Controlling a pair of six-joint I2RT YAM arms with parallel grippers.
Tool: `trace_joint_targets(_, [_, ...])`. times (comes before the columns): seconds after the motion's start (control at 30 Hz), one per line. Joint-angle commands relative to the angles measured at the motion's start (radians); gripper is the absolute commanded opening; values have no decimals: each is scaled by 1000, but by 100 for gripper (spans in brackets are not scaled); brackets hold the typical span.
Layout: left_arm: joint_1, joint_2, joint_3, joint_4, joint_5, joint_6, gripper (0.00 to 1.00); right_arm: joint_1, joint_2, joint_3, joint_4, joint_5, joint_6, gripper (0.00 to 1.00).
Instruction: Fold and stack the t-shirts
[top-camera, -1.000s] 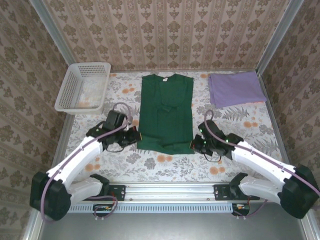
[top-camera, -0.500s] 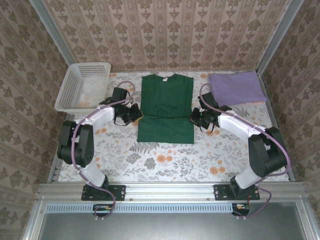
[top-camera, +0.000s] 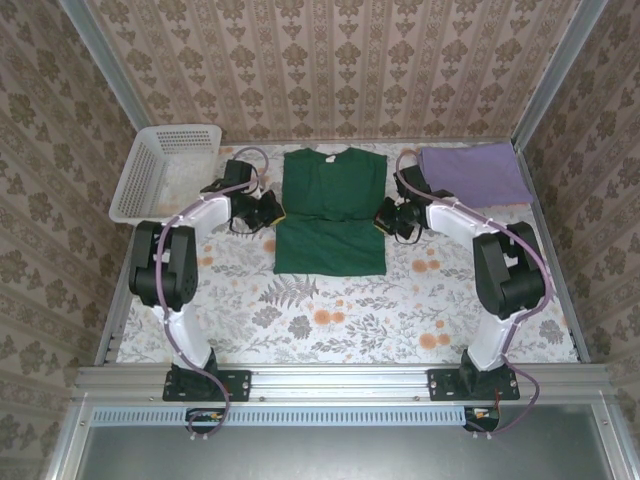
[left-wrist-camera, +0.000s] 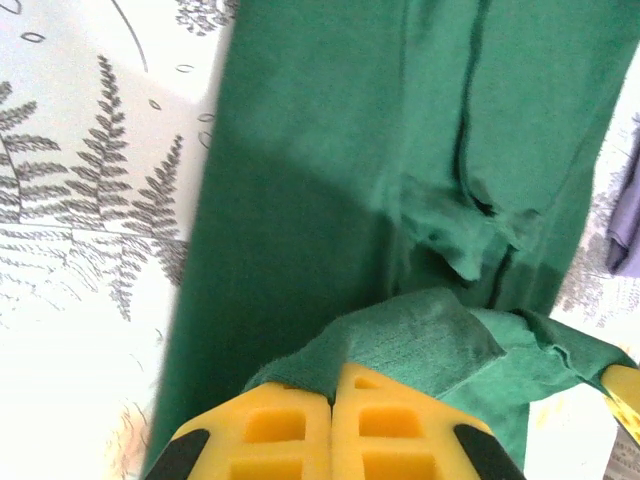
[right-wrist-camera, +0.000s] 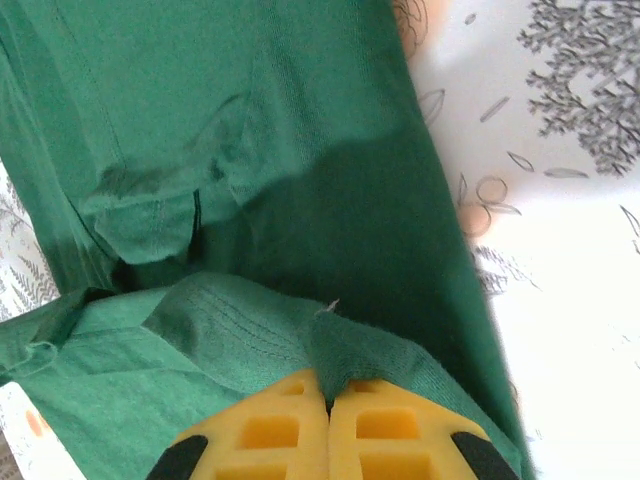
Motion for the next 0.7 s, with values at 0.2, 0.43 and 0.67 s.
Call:
trace_joint_targets(0.2, [61, 97, 160, -36, 46, 7, 28, -51, 90, 82, -5, -67, 63, 18])
trace_joint_targets(0.43, [43, -37, 236, -106, -56, 37, 48, -79, -56, 2, 46, -11, 63, 48])
trace_joint_targets(0.67, [-164, -229, -51, 13, -155, 41, 33, 3, -298, -404, 321, -61, 118, 34])
